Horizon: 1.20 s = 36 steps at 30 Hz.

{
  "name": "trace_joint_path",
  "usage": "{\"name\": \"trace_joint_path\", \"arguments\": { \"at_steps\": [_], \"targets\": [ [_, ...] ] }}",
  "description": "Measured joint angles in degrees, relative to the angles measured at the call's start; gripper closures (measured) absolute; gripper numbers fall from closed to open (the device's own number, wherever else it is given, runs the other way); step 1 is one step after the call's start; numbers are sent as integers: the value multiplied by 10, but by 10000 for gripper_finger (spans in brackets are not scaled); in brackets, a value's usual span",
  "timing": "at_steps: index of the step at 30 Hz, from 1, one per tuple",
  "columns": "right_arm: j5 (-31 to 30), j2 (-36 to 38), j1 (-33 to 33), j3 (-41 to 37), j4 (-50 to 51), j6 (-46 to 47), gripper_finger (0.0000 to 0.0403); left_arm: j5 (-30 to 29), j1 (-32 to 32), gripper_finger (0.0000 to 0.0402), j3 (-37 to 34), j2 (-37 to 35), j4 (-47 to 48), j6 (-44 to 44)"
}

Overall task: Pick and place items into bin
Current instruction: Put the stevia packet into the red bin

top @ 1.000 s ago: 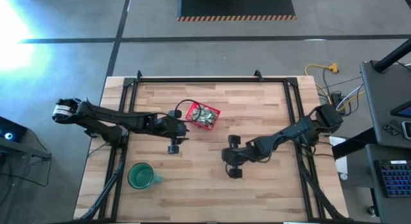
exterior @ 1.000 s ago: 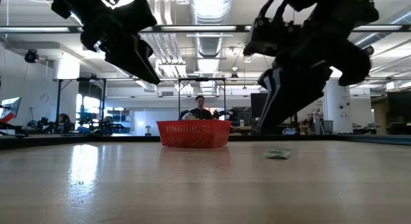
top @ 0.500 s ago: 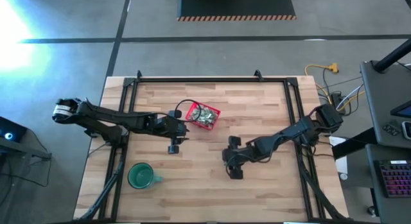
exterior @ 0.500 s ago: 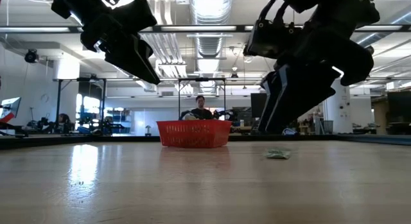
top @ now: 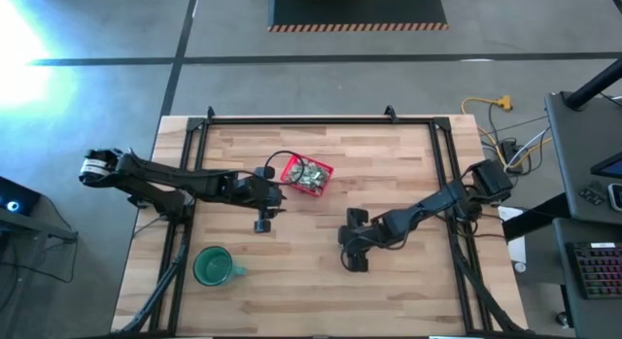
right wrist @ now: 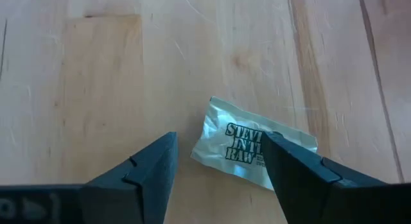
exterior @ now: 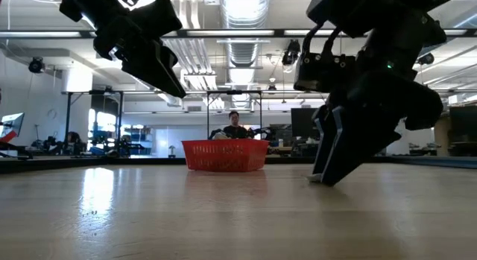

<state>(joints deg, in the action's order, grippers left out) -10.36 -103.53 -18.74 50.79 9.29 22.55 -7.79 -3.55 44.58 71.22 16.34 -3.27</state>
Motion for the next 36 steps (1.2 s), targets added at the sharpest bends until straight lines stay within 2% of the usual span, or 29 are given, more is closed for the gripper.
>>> {"name": "trace_joint_path", "arguments": {
  "at_steps": [4, 7, 18, 21, 25, 33, 36],
  "targets": [
    [-10, -3, 0, 0, 1, 0, 185, 0, 0, 261, 0, 0, 0, 0],
    [-17, -2, -1, 0, 1, 0, 202, 0, 0, 261, 0, 0, 0, 0],
    [-23, -4, -1, 4, 1, -35, 361, 0, 1, 261, 0, 0, 0, 0],
    [-40, -5, 0, 13, 7, -60, 388, 0, 1, 261, 0, 0, 0, 0],
    [-101, -3, 2, 30, 11, -104, 389, 0, 0, 261, 0, 0, 0, 0],
    [-299, 2, 33, 85, 3, -236, 390, 0, 0, 261, 0, 0, 0, 0],
    [-320, 2, 69, 104, -5, -275, 390, 0, 0, 261, 0, 0, 0, 0]
  ]
}}
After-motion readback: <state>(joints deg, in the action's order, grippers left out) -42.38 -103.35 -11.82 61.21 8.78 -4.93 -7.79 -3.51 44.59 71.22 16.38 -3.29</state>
